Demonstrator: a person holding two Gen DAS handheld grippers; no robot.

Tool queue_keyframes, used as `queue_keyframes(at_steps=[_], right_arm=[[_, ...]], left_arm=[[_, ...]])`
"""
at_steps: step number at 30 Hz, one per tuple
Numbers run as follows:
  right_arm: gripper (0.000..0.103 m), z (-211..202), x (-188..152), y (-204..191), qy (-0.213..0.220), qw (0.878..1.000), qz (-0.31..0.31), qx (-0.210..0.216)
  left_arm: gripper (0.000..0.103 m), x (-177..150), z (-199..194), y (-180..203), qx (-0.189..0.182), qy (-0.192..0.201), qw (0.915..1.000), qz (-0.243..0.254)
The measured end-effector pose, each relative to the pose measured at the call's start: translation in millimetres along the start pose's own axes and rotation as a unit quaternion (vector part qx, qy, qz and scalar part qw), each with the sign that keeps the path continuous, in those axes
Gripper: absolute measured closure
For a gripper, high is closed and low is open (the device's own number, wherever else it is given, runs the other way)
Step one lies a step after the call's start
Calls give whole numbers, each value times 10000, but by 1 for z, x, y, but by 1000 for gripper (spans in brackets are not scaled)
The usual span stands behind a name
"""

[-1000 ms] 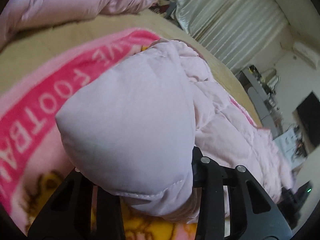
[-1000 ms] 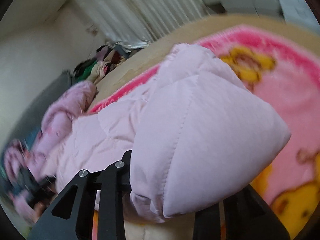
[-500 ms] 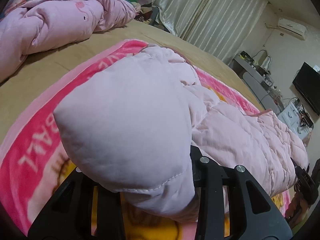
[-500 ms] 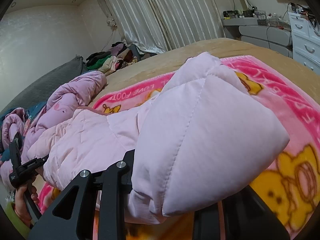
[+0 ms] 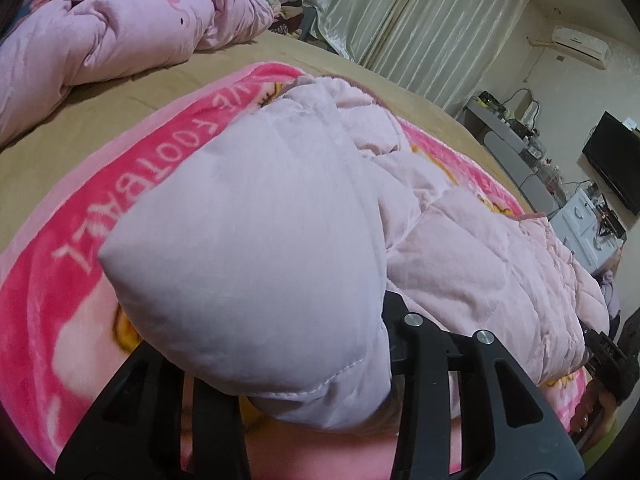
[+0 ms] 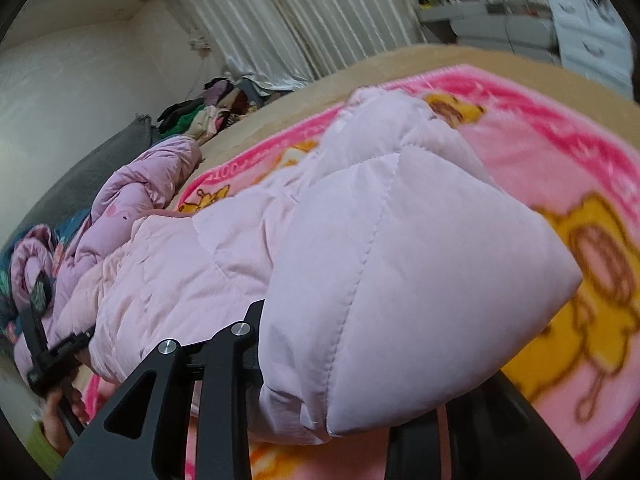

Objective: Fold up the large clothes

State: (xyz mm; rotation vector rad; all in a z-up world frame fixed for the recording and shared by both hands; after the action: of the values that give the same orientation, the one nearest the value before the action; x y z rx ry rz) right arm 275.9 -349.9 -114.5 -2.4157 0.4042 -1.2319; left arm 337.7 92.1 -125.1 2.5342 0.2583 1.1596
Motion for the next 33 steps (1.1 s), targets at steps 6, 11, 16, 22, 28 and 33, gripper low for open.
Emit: queue_keyframes(at_steps=[6,11,16,22,28,33], right_arm=[[46,6,-10,26,-461,9975,512,-164],[20,-14,-15,34,-655,9962,399,-417],[13,-58,-17,27,-346,9964,-248,-738],[4,-131,-11,-18,615,9792,-1399,-1334],[4,-177,-20,-74,1165,9667,-1975,-1136],[4,-186,-41,-112,1104,9689,-2074,-778]], left_arm=[[52,-10,2,-11,58,-206,9995,-232],[24,-18,-15,-19,393,-227,9988,-179],[15,-24,-46,-24,700,-67,9975,15],[9,-26,-102,6,724,268,9957,505],[9,-35,-153,47,477,582,9937,828],[9,-48,-176,77,286,623,9922,1044]])
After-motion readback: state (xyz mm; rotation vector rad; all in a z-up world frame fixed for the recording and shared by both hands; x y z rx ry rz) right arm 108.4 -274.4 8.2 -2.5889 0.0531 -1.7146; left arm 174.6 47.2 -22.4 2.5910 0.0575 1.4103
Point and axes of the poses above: each gripper's, at about its wrist camera, not at the fingertips, and z roughly the way its jaws point, y to its right, x to its top, the point moved 7 cm from there along z, roughly the way its jaws point, and after that the axes turned 5 degrees about y, right-handed, at the moved point
